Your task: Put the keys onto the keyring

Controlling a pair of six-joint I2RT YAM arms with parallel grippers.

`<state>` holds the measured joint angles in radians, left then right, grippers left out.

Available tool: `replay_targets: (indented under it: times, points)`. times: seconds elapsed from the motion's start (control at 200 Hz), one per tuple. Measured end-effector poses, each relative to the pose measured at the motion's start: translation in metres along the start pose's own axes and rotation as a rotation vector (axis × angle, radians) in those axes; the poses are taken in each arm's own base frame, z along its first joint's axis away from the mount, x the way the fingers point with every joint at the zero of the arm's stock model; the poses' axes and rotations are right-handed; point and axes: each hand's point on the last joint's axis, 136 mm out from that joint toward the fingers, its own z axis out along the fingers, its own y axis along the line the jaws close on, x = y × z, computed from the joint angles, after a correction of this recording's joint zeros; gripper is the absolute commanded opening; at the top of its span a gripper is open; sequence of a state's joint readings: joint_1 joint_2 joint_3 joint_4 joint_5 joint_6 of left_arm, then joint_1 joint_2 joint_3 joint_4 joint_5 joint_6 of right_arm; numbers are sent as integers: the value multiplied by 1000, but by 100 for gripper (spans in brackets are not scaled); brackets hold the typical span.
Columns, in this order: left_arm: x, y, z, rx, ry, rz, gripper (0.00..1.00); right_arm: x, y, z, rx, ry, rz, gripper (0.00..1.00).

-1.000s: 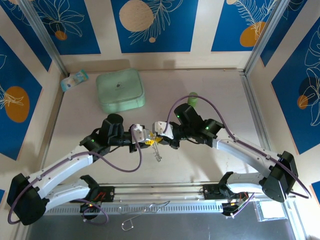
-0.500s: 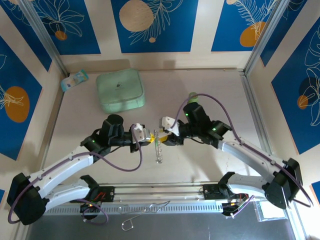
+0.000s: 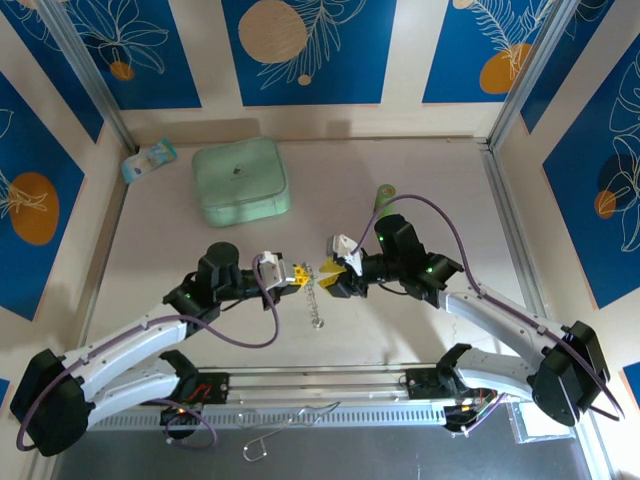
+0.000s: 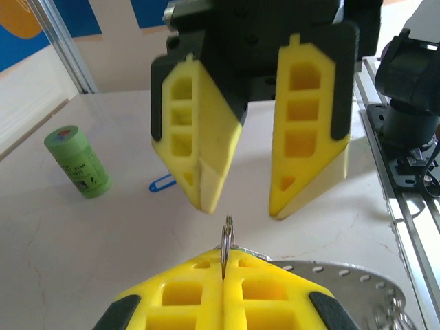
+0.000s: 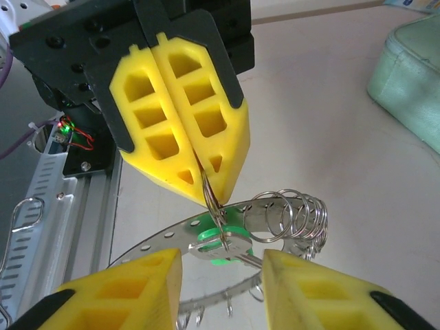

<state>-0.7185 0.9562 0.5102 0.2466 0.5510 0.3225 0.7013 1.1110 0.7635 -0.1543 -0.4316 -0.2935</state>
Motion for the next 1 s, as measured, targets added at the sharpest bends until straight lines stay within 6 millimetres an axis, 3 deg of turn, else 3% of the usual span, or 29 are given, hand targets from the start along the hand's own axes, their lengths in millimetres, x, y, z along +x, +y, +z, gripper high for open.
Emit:
replay_targets:
  times: [0.115, 0.37, 0.715, 0.85, 1.0]
  points:
    - [-1, -1, 0, 4, -7, 4, 0, 1, 1, 4, -11, 4, -3, 21]
    - [-2, -3, 0, 16, -12, 5, 0, 0, 2, 4, -15, -2, -5, 10]
    - [-3, -4, 0, 26, -15, 7, 0, 6, -2, 8, -19, 15, 12, 2]
    - [-3, -7, 0, 41, -20, -3, 0, 11, -3, 14, -38, 24, 25, 4]
    - [-12, -6, 0, 41, -56, -2, 0, 4, -4, 13, -32, -4, 13, 27]
